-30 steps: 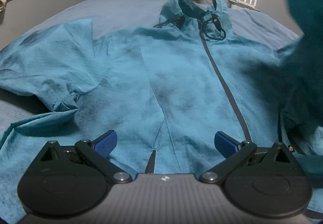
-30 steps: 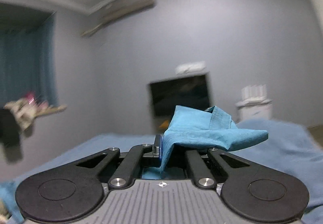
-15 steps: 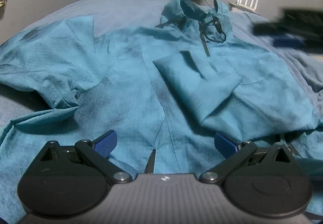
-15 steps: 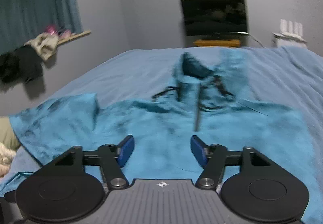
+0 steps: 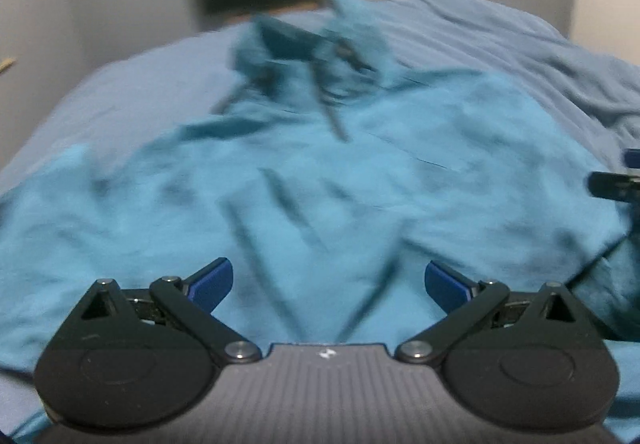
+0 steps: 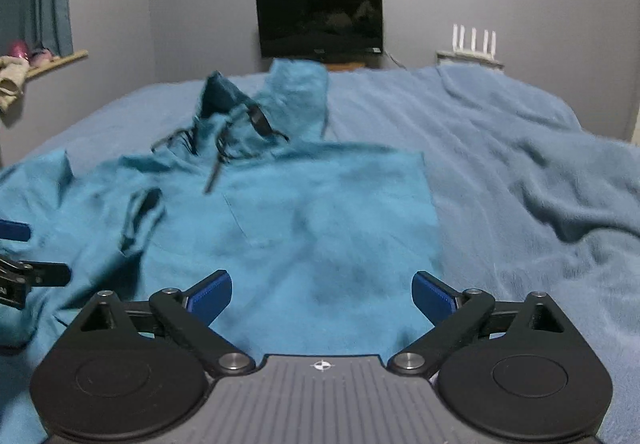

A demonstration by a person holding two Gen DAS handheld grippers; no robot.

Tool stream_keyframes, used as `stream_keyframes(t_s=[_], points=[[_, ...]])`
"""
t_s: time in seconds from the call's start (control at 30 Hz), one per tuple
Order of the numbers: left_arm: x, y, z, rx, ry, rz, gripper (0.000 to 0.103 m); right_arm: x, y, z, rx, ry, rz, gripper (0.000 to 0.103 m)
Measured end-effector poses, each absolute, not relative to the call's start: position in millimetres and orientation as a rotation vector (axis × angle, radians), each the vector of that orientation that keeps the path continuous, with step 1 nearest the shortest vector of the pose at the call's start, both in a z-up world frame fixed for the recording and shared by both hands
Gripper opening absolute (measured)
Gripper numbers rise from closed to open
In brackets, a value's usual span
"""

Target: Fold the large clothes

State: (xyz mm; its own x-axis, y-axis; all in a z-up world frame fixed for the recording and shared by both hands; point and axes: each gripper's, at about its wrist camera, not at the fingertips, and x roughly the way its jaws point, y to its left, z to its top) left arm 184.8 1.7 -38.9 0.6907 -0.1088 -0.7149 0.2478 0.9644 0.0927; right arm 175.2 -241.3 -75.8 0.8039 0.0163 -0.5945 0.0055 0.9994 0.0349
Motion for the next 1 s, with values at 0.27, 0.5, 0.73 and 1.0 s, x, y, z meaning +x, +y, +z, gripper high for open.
stream_keyframes(t_s=[0.27, 0.5, 0.73, 1.0], points=[[194, -11, -78, 0.211, 0.792, -0.142, 0.028, 177, -259, -100, 0.009, 0.643, 0.002, 0.098], [180, 69, -52, -0.05, 0.663, 0.04, 0.021, 180, -265, -105, 0.029, 0.641, -0.016, 0.098], [192, 131, -82, -0.287, 0.806, 0.181, 0.021, 194, -270, -125, 0.005, 0.734, -0.107, 0.098], [201, 132, -91, -0.254, 0.821, 0.229, 0.028, 200, -271, -135, -0.015, 0.712, -0.164, 0.1]])
